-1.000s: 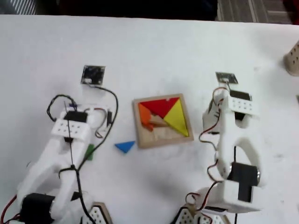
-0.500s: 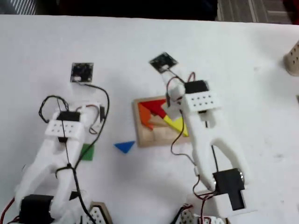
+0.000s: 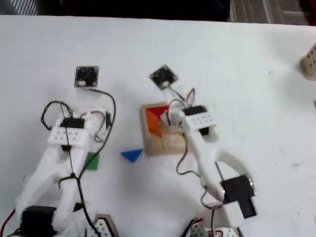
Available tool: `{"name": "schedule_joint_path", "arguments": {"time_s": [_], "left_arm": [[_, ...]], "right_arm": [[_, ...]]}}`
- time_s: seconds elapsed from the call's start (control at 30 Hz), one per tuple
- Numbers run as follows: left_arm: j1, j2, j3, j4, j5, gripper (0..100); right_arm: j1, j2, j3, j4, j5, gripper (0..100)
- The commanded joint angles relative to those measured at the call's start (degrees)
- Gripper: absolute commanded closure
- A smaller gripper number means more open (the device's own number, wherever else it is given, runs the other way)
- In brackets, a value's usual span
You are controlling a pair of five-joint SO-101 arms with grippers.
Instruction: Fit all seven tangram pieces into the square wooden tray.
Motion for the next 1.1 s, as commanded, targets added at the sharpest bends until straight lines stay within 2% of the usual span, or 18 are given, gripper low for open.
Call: {"name": "schedule_joint_path", "arguments": {"time_s": [0.0,0.27,0.37,0.5,0.83,1.07], "left_arm": [[-0.22,-2.15,-0.18,-1.23,0.62,91],[-0.22,-2.15,0.0,-1.05,0.62,91],[-0.22,-2.15,0.53,-1.23,0.62,91],[-0.22,-2.15,0.53,-1.23,0.62,91],[-0.22,-2.15,0.62,-1.23,0.62,91],[-0.13,-2.15,0.62,-1.23,0.62,91]], "right_arm": [[-0.92,2.95,-0.79,-1.71,0.88,98.1],[-1.45,3.65,-3.69,8.48,4.75,98.1],[-1.1,2.59,-3.69,9.8,3.87,98.1],[0.92,-1.89,-1.58,9.45,1.76,98.1],[-2.24,-10.07,8.53,9.27,2.02,98.1],[-0.75,-12.35,8.62,3.12,-1.49,98.1]]}}
